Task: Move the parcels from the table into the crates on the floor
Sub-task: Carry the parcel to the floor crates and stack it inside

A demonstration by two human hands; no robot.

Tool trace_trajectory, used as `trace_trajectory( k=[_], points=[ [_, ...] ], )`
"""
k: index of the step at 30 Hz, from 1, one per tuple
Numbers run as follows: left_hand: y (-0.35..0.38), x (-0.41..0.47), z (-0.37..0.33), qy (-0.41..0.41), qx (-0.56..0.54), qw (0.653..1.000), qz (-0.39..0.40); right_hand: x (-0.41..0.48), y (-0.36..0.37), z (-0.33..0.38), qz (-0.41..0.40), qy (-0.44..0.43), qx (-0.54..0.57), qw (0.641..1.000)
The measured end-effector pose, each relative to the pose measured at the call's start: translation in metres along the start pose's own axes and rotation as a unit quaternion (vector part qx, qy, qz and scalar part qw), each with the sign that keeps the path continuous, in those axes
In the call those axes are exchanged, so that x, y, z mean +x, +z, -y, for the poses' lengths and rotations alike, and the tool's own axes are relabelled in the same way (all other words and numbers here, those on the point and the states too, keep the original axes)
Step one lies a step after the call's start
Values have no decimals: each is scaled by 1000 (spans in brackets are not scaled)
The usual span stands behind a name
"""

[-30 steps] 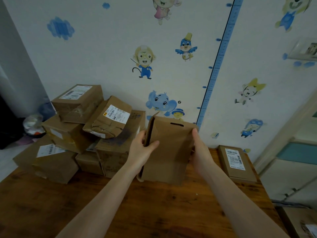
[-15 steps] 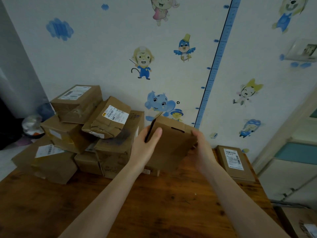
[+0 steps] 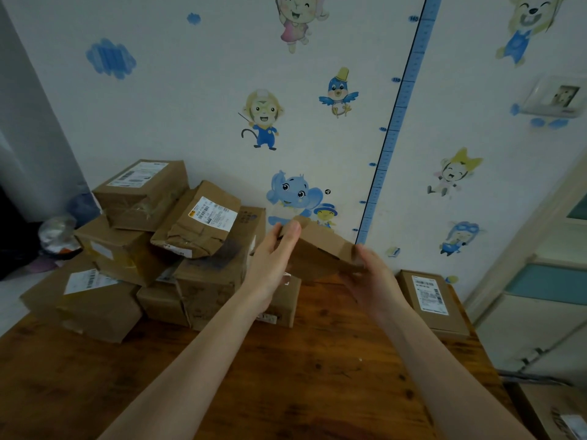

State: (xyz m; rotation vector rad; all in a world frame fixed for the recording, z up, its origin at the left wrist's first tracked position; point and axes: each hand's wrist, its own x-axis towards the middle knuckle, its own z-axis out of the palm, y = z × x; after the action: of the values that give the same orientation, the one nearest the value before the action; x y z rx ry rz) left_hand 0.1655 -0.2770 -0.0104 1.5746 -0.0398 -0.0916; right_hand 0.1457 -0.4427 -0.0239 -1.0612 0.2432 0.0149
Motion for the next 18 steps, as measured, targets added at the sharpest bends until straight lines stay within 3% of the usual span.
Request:
trace_trajectory(
  k=[10, 16, 18],
  points=[
    [-1, 1, 1, -9, -69, 997, 17, -6, 2, -9, -17, 67, -4, 998],
    [-2, -9, -3, 21, -89, 995, 33, 3, 1, -17, -39, 163, 35, 985],
    [-2, -10, -4, 39, -56, 997, 28, -1, 0, -22, -6, 159, -51, 986]
  ],
)
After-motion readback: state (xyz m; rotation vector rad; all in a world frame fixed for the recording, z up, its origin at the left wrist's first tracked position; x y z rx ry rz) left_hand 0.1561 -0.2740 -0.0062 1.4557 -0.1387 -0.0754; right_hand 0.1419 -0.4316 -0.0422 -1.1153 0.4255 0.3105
